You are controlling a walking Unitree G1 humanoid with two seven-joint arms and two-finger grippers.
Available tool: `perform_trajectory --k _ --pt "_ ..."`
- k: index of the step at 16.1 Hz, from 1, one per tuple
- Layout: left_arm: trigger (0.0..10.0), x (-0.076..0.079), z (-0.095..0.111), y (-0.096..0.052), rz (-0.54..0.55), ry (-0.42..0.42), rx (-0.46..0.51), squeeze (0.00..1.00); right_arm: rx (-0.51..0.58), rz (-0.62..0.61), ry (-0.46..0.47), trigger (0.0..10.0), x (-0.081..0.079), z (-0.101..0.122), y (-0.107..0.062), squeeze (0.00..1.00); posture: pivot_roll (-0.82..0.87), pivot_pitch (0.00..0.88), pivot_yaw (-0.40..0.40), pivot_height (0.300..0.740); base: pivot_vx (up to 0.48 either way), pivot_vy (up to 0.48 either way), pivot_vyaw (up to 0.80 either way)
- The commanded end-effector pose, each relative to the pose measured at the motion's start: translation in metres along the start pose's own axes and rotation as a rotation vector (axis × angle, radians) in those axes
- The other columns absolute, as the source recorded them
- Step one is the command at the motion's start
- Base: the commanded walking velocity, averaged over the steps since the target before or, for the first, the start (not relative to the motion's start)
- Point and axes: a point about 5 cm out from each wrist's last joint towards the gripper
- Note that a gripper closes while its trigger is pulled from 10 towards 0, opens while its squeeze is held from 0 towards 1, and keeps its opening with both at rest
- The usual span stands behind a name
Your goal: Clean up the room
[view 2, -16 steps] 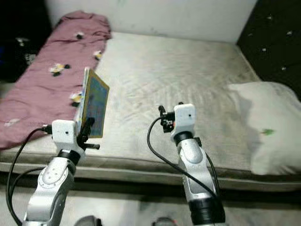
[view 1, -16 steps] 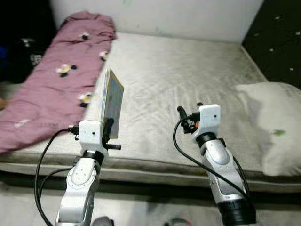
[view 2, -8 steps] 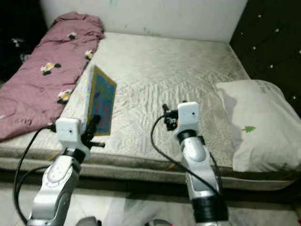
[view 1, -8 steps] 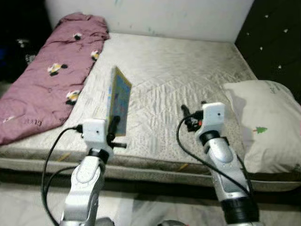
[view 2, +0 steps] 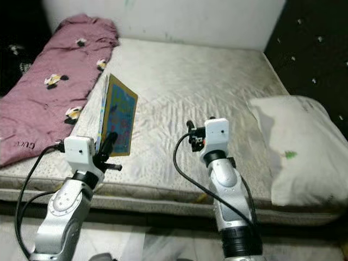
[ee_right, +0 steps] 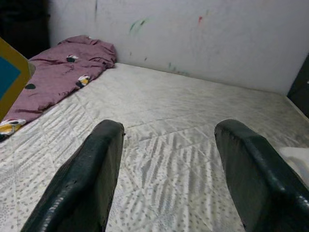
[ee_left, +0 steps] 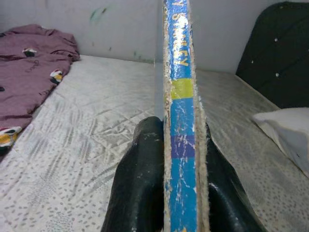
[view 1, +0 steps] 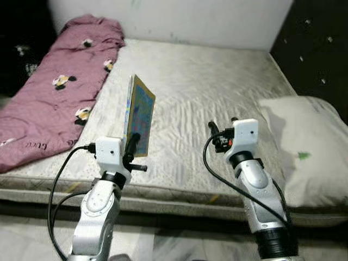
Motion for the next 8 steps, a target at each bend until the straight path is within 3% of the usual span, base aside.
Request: perform_trajectory --k 1,3,8 --pt "10.0 0.0008 0.0165 0.0034 -0.014 0.005 0.073 0.0 0.011 -0.014 0.007 10.0 0.0017 0.0046 0.004 0.0 -0.06 0.0 -0.063 0.74 0.341 0.0 0.0" --pt "10.0 -0.0026 0.014 0.005 -0.02 0.03 0.059 0.0 -0.009 -0.013 0.007 10.0 0.0014 -0.0013 0.0034 0.0 -0.06 0.0 -0.062 0.74 0.373 0.0 -0.8" --pt "10.0 -0.0012 0.0115 0.0065 0.017 0.034 0.044 0.0 0.008 -0.016 -0.006 10.0 0.0041 0.0025 0.0049 0.0 -0.07 0.0 -0.061 0.74 0.049 0.0 0.0"
Point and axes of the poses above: a point about 5 cm out from each wrist's last joint towards the gripper, its own y axis pointing out of the wrist towards the gripper, its own z axis along the axis of the wrist's last joint, x = y × z, and after that the axes turned 2 degrees about y, right-handed
